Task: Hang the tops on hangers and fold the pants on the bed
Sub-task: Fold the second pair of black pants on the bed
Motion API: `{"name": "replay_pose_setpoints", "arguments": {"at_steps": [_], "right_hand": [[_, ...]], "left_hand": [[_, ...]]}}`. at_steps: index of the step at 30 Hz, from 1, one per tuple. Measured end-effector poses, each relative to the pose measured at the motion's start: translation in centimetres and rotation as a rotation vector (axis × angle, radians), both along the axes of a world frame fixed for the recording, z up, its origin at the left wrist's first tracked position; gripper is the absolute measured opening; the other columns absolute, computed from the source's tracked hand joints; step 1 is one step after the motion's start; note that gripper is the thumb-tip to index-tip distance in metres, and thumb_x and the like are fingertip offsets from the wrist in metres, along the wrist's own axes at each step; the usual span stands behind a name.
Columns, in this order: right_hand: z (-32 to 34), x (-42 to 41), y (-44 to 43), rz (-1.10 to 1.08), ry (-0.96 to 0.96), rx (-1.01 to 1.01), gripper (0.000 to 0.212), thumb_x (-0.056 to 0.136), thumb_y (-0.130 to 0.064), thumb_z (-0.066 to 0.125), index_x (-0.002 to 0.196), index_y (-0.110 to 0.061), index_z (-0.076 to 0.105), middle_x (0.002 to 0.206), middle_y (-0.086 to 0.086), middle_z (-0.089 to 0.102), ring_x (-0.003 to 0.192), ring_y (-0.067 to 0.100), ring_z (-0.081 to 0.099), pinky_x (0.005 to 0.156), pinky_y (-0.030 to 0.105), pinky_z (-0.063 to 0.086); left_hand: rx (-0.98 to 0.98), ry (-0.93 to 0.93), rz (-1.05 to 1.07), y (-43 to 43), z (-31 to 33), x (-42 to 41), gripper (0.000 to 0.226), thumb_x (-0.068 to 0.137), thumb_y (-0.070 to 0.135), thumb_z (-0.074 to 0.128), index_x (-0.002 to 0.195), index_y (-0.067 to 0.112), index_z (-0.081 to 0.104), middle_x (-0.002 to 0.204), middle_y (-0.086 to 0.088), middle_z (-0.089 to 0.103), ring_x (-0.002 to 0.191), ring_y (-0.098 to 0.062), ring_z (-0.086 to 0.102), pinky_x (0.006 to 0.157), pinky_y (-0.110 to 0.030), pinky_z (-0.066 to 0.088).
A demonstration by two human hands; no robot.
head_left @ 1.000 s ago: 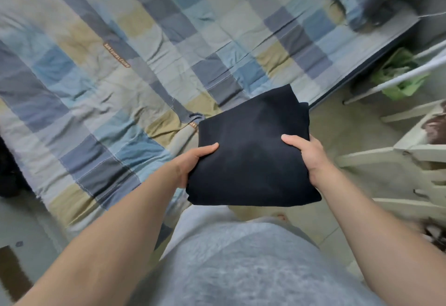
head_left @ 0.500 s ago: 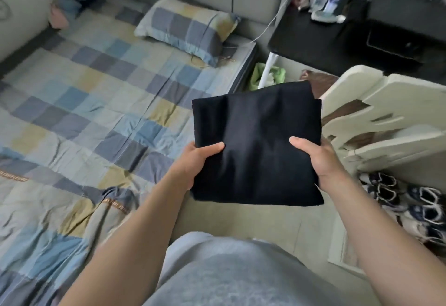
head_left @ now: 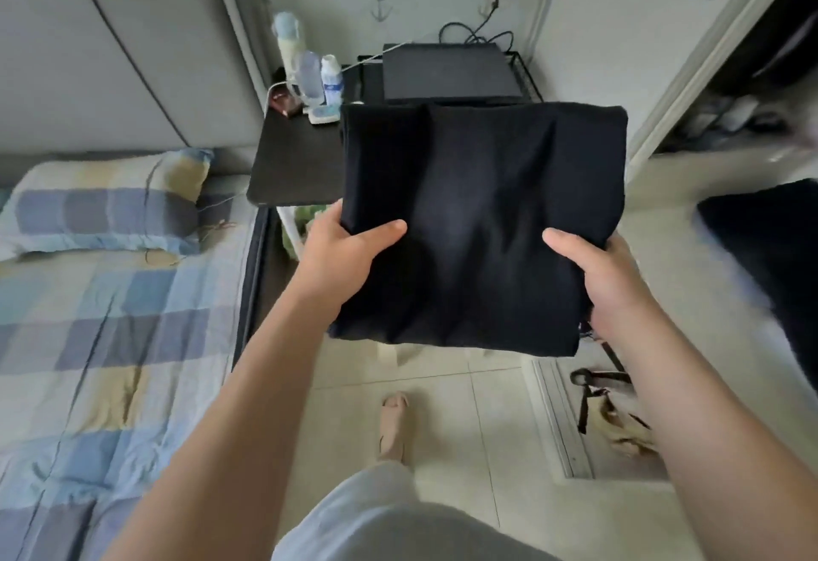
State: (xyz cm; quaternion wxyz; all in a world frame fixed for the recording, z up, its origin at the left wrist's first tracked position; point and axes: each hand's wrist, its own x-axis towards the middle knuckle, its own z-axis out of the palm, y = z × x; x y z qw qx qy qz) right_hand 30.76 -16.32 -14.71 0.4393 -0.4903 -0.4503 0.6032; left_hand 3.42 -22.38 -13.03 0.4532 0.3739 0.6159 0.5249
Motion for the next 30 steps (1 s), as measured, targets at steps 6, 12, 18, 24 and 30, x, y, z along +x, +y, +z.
{"name": "replay_pose_setpoints", "arguments": {"at_steps": [6, 12, 18, 24, 30], "right_hand": [[1.5, 6.8, 7.3, -0.275, 0.012, 0.044, 0.046, 0.068, -0.044, 0.085, 0.111, -0.034, 0.072, 0.117, -0.006, 0.074, 0.104, 0.018, 0.072, 0.076, 0.032, 0.059], [1.7, 13.3, 12.0, -0.575, 0.057, 0.016, 0.046, 0.063, -0.042, 0.088, 0.107, -0.041, 0.074, 0.116, -0.013, 0.073, 0.102, 0.01, 0.072, 0.075, 0.024, 0.059], [-0.1, 20.7, 11.9, -0.889, 0.078, -0.056, 0.062, 0.058, -0.048, 0.089, 0.115, -0.041, 0.065, 0.111, -0.018, 0.073, 0.096, 0.005, 0.072, 0.079, 0.031, 0.055], [-1.9, 28.0, 12.2, -1.067, 0.106, -0.056, 0.05, 0.062, -0.044, 0.087, 0.109, -0.042, 0.068, 0.112, -0.017, 0.073, 0.099, 0.005, 0.071, 0.072, 0.021, 0.057], [-4.8, 34.0, 14.6, -1.136, 0.136, -0.123, 0.043, 0.065, -0.041, 0.086, 0.104, -0.05, 0.069, 0.111, -0.019, 0.073, 0.098, 0.003, 0.071, 0.077, 0.025, 0.055]], "left_hand": [[0.085, 0.026, -0.29, 14.6, 3.0, 5.8, 0.023, 0.08, 0.023, 0.084, 0.093, 0.037, 0.071, 0.091, 0.019, 0.076, 0.079, 0.001, 0.072, 0.057, -0.008, 0.052], [0.02, 0.019, -0.616, 27.9, 3.3, 14.1, 0.029, 0.081, 0.019, 0.083, 0.107, 0.024, 0.072, 0.098, 0.008, 0.078, 0.087, -0.013, 0.076, 0.073, -0.027, 0.059], [-0.057, 0.056, -0.905, 35.8, 1.7, 25.9, 0.028, 0.08, 0.025, 0.083, 0.104, 0.031, 0.07, 0.093, 0.015, 0.077, 0.08, -0.007, 0.075, 0.063, -0.018, 0.056], [-0.095, 0.083, -1.056, 39.6, -1.0, 37.5, 0.028, 0.079, 0.025, 0.084, 0.099, 0.036, 0.069, 0.088, 0.017, 0.077, 0.074, -0.003, 0.073, 0.052, -0.01, 0.052], [-0.15, 0.25, -1.068, 42.9, -5.2, 46.0, 0.032, 0.079, 0.029, 0.083, 0.108, 0.034, 0.07, 0.09, 0.016, 0.075, 0.083, -0.007, 0.072, 0.076, -0.025, 0.055]]}}
